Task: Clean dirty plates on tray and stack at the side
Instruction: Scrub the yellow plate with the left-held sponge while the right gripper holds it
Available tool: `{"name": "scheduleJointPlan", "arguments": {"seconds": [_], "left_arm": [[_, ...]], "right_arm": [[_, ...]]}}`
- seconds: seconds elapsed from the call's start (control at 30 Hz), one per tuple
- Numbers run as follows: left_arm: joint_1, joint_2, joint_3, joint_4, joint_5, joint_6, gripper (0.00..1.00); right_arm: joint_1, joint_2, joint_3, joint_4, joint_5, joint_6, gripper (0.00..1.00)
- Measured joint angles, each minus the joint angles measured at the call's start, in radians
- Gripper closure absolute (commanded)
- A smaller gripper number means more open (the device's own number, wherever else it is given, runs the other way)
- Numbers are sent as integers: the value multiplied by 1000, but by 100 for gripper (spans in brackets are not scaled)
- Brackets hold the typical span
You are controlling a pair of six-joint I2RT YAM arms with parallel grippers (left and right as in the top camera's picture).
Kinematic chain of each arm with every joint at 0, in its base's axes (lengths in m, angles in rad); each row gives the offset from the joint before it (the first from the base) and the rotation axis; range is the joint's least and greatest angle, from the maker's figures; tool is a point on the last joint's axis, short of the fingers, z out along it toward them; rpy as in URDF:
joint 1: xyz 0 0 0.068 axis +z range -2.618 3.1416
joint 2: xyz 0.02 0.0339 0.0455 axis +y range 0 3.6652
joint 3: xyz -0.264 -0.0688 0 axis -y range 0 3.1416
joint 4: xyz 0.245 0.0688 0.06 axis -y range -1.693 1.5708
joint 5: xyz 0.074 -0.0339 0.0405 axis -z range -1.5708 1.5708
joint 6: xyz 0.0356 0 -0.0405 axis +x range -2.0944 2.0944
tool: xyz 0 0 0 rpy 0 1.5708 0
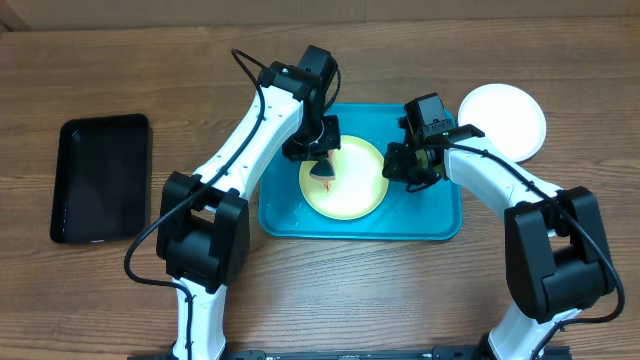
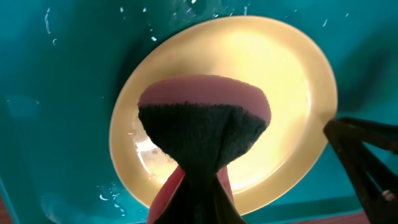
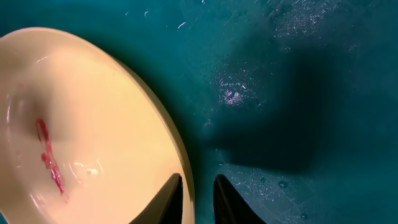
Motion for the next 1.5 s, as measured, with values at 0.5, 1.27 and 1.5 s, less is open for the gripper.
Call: {"name": "scheduleJointPlan", "arguments": {"seconds": [0.5,1.27,1.5], "left_arm": [[-51,0,-155,218,56,-93,96],[-59,0,-259,267,-85,-113,96],[8,0,-201,220,-175,-83,96]], "right_arm": [[0,48,0,8,-9,-1,96],[0,48,0,3,-14,0,96],[0,48,0,2,-18,0,96]]}}
